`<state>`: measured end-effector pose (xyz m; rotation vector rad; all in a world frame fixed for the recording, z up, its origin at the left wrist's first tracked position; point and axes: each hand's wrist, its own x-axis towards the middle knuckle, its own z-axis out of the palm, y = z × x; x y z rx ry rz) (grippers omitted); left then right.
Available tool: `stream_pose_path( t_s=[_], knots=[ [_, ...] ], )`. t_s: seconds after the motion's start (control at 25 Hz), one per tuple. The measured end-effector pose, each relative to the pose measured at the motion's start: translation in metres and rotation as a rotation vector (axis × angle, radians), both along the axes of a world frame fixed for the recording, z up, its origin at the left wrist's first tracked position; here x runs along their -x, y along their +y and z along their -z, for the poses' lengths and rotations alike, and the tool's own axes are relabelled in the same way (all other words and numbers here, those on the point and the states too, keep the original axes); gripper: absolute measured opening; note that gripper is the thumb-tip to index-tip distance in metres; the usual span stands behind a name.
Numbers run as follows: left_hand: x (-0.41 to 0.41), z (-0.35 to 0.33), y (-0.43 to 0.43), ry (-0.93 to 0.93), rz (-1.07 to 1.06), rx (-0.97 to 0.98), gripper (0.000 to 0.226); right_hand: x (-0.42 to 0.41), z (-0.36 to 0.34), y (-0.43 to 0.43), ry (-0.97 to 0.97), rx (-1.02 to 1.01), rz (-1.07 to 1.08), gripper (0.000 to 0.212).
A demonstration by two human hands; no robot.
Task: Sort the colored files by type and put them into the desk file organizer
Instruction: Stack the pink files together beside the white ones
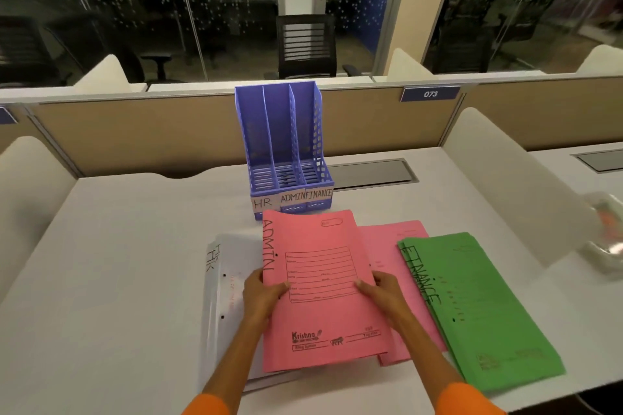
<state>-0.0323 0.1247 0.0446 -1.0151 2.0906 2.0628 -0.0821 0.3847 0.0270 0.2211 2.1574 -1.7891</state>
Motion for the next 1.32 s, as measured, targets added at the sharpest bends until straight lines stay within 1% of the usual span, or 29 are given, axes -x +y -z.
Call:
stream_pose_path(
  t_s=[0.16, 0.28, 0.4, 0.48, 0.56, 0.6, 0.68, 0.72, 0.8, 0.96, 1.08, 1.24, 1.28, 1.32],
  knots=[
    [0.0, 0.022, 0.011, -0.023, 0.028, 0.097, 0.057, -0.003, 0.021, 0.013, 0.021, -0.114, 0.009, 0.023],
    [-0.002, 0.033, 0.007, -0.053, 0.02, 0.052, 0.063, -0.005, 0.027, 0.014, 0.084, -0.196, -0.031, 0.023],
    [-0.005, 0.037, -0.002, -0.077, -0.024, 0.009, 0.062, -0.004, 0.031, 0.01, 0.147, -0.379, -0.027, 0.019],
    [-0.007, 0.039, -0.008, -0.092, -0.042, 0.017, 0.06, -0.006, 0.037, 0.007, 0.206, -0.566, -0.013, 0.027],
    [-0.009, 0.042, -0.014, -0.105, -0.047, 0.043, 0.06, -0.008, 0.045, 0.005, 0.274, -0.807, -0.015, 0.037],
    [-0.01, 0.044, -0.017, -0.11, -0.049, 0.058, 0.06, -0.009, 0.047, 0.004, 0.273, -0.912, -0.03, 0.044],
    [-0.011, 0.047, -0.02, -0.116, -0.049, 0.093, 0.061, -0.011, 0.05, 0.0, 0.17, -1.046, -0.094, 0.06],
    [-0.011, 0.048, -0.021, -0.116, -0.047, 0.111, 0.061, -0.013, 0.051, -0.002, 0.097, -1.09, -0.128, 0.066],
    [-0.01, 0.05, -0.021, -0.108, -0.039, 0.138, 0.062, -0.014, 0.054, -0.007, 0.014, -1.155, -0.18, 0.07],
    [-0.01, 0.051, -0.016, -0.09, -0.025, 0.171, 0.059, -0.009, 0.048, -0.015, -0.019, -1.24, -0.287, 0.064],
    [-0.01, 0.051, -0.012, -0.072, -0.012, 0.19, 0.058, -0.004, 0.045, -0.023, 0.013, -1.336, -0.404, 0.061],
    [-0.008, 0.052, -0.012, -0.056, 0.004, 0.211, 0.06, -0.005, 0.042, -0.033, 0.155, -1.422, -0.594, 0.071],
    [-0.009, 0.053, -0.013, -0.054, 0.01, 0.219, 0.061, -0.007, 0.041, -0.035, 0.186, -1.447, -0.637, 0.07],
    [-0.009, 0.053, -0.013, -0.052, 0.015, 0.227, 0.062, -0.008, 0.038, -0.037, 0.2, -1.454, -0.654, 0.065]
  ],
)
